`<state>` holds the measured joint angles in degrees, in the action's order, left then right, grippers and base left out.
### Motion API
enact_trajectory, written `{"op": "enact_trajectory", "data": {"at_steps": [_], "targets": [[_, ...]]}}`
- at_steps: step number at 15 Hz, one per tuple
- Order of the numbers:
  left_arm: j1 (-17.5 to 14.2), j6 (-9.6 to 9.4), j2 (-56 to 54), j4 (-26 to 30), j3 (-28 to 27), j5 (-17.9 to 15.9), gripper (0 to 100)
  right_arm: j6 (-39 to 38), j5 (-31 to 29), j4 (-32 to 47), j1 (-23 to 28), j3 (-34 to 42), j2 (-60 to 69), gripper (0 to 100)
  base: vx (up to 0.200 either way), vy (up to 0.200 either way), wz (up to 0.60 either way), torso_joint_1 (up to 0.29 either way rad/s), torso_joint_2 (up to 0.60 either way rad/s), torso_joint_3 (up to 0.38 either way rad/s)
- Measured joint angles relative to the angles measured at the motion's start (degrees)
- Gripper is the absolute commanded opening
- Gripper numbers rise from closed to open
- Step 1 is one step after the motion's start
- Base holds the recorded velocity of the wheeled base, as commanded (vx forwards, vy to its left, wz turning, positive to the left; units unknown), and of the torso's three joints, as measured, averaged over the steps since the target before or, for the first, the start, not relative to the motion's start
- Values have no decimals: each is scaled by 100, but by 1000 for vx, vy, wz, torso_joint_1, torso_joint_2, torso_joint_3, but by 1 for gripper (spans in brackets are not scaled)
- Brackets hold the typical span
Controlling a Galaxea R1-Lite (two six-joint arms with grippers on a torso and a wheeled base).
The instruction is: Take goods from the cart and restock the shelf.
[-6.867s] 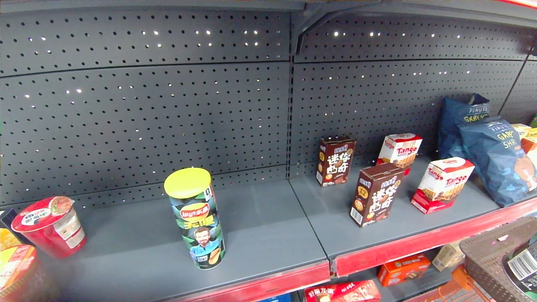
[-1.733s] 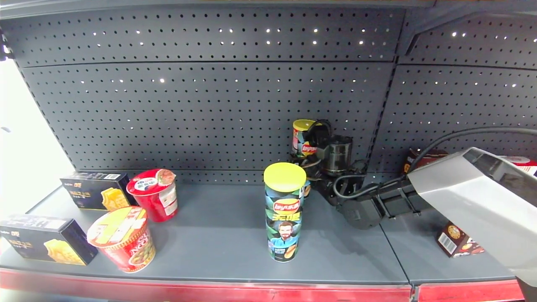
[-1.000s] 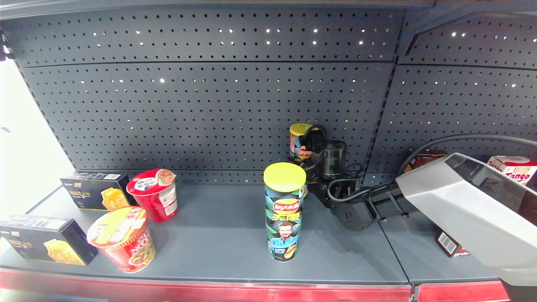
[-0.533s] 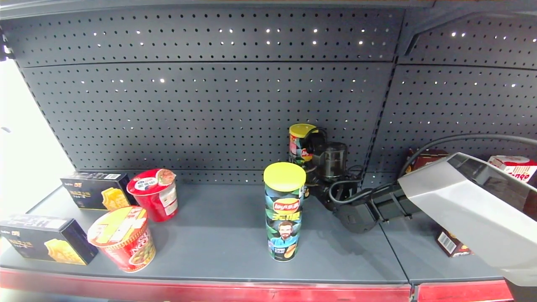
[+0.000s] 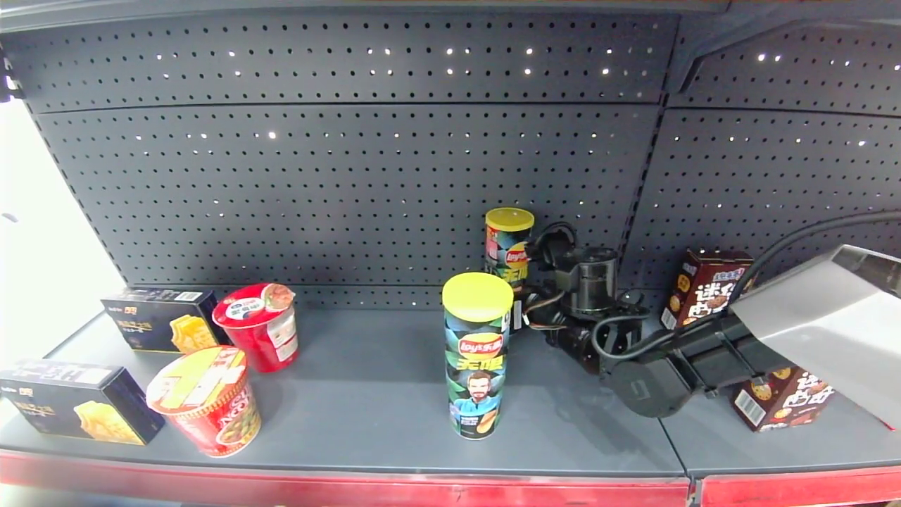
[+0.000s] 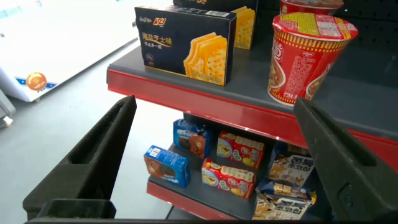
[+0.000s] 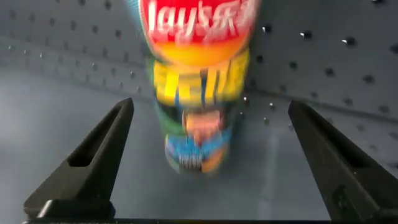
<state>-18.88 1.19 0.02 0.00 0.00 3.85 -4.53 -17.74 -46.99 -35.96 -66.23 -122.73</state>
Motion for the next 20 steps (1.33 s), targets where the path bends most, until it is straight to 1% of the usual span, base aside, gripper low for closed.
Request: {"op": "enact_trajectory", "data": {"at_steps": [7, 10, 15, 17, 20], "targets": [[0, 0, 0, -2, 0, 0, 100, 123, 217, -73, -67, 1624, 1172, 100, 0, 0, 0, 0, 0, 0], [0, 2, 0, 0, 0, 0, 100, 165, 129, -51, -13, 2039, 1477, 100, 0, 0, 0, 0, 0, 0], [1, 0, 0, -2, 0, 0, 100, 161, -341, -128, 369, 1969, 1375, 100, 0, 0, 0, 0, 0, 0], [1, 0, 0, 0, 0, 0, 100, 152, -394, -277, 525, 1797, 1187, 100, 0, 0, 0, 0, 0, 0], [1, 0, 0, 0, 0, -2, 100, 110, -369, -422, 623, 1397, 783, 100, 0, 0, 0, 0, 0, 0]]}}
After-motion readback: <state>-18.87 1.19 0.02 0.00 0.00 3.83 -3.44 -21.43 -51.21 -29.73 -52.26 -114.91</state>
